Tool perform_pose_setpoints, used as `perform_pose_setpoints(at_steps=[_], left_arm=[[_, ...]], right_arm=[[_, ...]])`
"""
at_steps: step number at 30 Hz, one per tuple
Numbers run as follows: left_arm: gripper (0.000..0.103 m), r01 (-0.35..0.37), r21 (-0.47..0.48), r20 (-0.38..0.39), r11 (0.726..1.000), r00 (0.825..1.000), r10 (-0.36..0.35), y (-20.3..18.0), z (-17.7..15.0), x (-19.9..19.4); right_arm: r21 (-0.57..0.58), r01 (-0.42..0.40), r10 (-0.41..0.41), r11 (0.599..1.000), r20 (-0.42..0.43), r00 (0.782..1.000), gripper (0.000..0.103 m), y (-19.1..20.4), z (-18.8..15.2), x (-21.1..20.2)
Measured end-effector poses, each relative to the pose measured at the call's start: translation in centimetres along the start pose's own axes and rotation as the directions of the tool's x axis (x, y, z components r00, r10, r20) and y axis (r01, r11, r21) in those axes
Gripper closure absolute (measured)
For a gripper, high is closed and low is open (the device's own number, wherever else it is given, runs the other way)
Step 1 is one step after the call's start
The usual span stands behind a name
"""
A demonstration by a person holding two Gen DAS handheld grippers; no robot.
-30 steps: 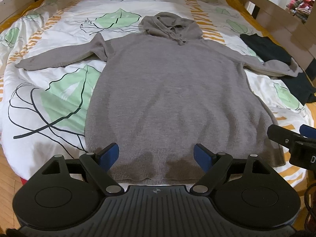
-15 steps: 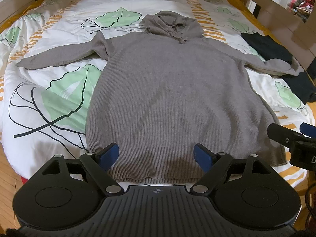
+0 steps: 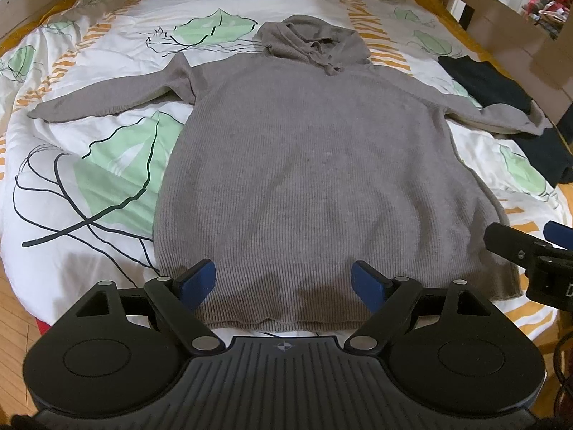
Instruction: Fold large clothes
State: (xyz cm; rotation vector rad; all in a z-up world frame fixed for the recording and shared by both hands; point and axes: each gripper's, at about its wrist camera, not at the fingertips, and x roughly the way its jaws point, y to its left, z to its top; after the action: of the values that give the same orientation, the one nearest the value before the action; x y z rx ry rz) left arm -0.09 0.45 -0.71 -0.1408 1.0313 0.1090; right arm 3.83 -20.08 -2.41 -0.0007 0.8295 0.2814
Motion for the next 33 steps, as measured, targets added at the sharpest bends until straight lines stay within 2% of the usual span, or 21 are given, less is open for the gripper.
perform_pose_setpoints(at_steps=[21,28,33], left_arm=[[0.021,0.004,-0.014,-0.020,1.000,1.000,-0.004,0.4,0.7,1.3],[0.021,0.076,-0.049,0.032,0.996,0.997,-0.074,1.5,2.0,2.4],[0.020,0.171,-0.094,0.132,0.981,0.979,-0.158,3.7,4.1,4.0]], right_arm=[[-0.028,-0.011,0.010,1.000,-0.034,0.999,0.001,0.4,0.8,1.8],[-0.050,-0.026,0.024,0.998,-0.048,0.999,0.001,0.7,2.4,4.1],[-0.045,-0.055,0.053,0.997,-0.042,0.998,0.001,0.9,4.3,7.1]])
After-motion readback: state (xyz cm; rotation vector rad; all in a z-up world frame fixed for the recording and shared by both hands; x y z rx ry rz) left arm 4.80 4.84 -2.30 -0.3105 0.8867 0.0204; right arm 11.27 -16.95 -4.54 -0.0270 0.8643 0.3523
